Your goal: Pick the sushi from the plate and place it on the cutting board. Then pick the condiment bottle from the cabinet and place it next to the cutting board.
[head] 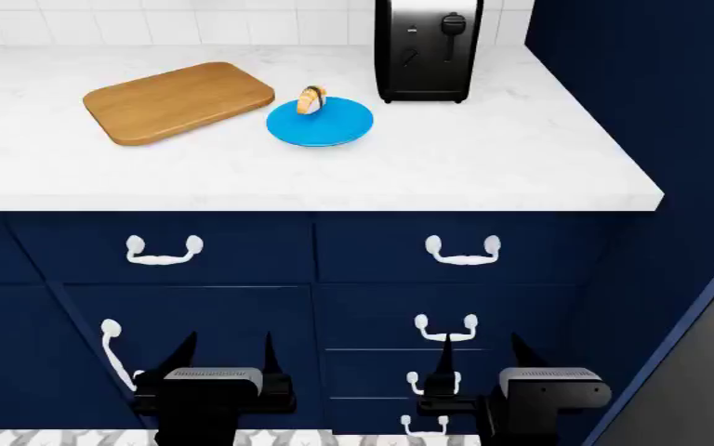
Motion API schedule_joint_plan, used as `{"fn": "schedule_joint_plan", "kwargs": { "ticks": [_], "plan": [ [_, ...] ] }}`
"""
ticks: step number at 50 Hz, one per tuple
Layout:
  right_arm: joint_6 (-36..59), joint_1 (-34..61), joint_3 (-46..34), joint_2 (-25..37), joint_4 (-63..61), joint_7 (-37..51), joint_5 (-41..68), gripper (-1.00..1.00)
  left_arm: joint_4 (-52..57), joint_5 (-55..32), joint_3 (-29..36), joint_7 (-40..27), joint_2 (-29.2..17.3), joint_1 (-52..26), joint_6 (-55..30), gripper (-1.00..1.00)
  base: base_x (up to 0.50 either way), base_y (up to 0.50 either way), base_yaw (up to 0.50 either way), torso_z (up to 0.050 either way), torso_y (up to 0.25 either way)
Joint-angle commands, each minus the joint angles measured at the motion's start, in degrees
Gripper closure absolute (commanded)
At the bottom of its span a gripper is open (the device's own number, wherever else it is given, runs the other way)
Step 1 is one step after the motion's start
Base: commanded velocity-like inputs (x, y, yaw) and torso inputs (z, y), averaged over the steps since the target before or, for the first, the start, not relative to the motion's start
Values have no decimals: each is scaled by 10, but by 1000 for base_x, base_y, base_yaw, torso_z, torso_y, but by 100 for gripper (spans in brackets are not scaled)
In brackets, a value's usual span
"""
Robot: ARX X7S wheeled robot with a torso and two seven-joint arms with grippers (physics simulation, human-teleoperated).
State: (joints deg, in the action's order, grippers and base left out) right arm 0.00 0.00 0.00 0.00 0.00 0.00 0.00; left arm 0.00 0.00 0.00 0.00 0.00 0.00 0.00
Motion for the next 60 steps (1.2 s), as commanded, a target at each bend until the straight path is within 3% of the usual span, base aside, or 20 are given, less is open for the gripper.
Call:
{"fn": "schedule_joint_plan", "kwargs": {
  "ticks": [1,8,10,15,23,40,60],
  "plan": [
    [2,-2,-13,8,-4,8,12,-100,-1,-4,12,-11,-10,4,14,-100,0,0,0,0,0],
    [6,-4,-24,20,-7,21,42,-100,1,1,34,-22,-29,20,59,-100,0,0,0,18,0],
    [29,-12,-29,26,-63,23,46,-100,53,-11,39,-12,-35,23,36,-100,0,0,0,50,0],
    [226,43,-23,45,-308,38,86,-100,233,-24,32,-12,-51,-32,-103,-100,0,0,0,50,0],
    [396,151,-3,49,-457,64,152,-100,367,-32,9,-36,-63,-153,-270,-100,0,5,0,50,0],
    [405,134,-44,74,-496,78,148,-100,413,-38,5,-60,-75,-166,-352,-100,139,479,0,9,0],
    [409,133,-66,87,-508,98,142,-100,432,-50,8,-70,-83,-163,-336,-100,401,392,0,0,0]
  ]
}}
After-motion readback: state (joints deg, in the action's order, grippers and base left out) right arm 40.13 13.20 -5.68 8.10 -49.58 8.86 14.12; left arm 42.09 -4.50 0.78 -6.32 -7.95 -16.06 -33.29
